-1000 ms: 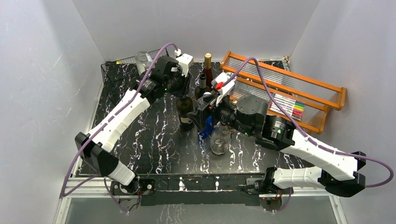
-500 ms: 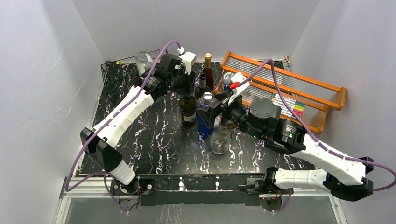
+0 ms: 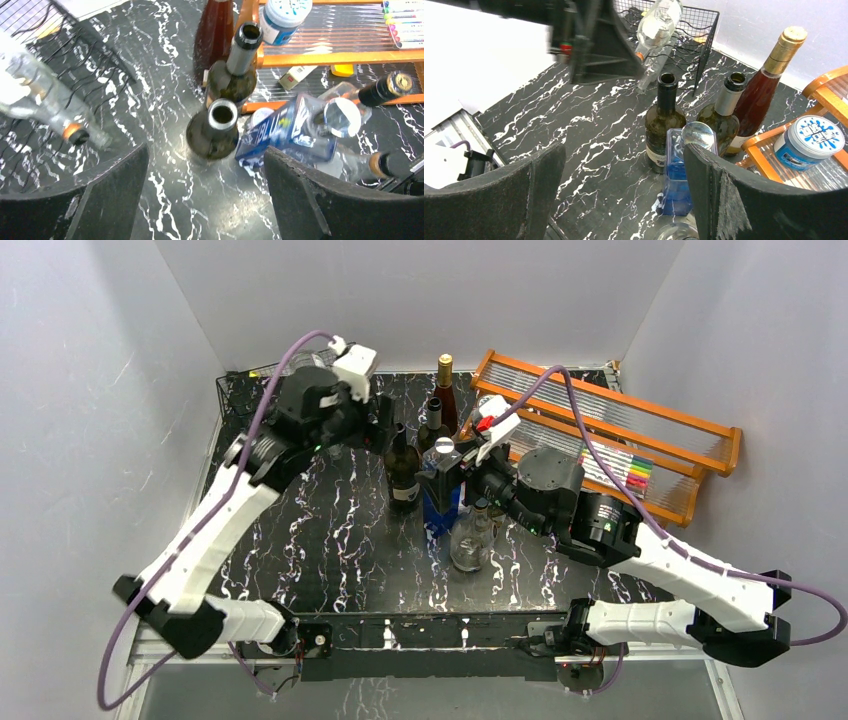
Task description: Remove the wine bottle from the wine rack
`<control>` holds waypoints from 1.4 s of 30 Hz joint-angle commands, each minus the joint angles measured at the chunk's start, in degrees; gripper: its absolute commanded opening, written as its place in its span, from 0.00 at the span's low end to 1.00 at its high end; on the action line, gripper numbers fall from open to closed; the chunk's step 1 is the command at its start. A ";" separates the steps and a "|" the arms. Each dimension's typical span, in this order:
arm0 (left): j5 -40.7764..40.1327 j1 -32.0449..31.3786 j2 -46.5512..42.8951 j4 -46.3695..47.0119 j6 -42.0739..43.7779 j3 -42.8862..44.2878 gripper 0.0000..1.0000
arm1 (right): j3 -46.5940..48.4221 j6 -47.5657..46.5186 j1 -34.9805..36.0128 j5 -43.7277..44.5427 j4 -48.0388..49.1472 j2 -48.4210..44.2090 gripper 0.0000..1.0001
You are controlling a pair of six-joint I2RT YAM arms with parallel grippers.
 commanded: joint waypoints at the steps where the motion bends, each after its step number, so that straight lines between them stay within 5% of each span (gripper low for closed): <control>1: -5.65 0.10 -9.97 1.58 -0.98 -7.89 0.85 | 0.09 -2.23 0.09 1.52 4.49 -0.33 0.98; 11: -14.21 2.67 -22.46 -0.41 -6.24 -24.65 0.95 | -0.93 -3.38 0.09 0.88 5.33 0.37 0.98; 23: -9.02 10.40 -25.06 6.50 -21.94 -37.13 0.98 | -4.75 -2.10 0.09 0.72 5.44 -4.07 0.98; 32: 4.07 24.52 -22.78 25.57 -28.62 -51.42 0.98 | -5.26 -3.36 0.09 1.25 3.66 -6.90 0.98; 42: 5.99 30.19 -14.79 69.23 -36.29 -68.88 0.91 | -8.06 -0.92 0.09 1.02 3.61 -11.30 0.98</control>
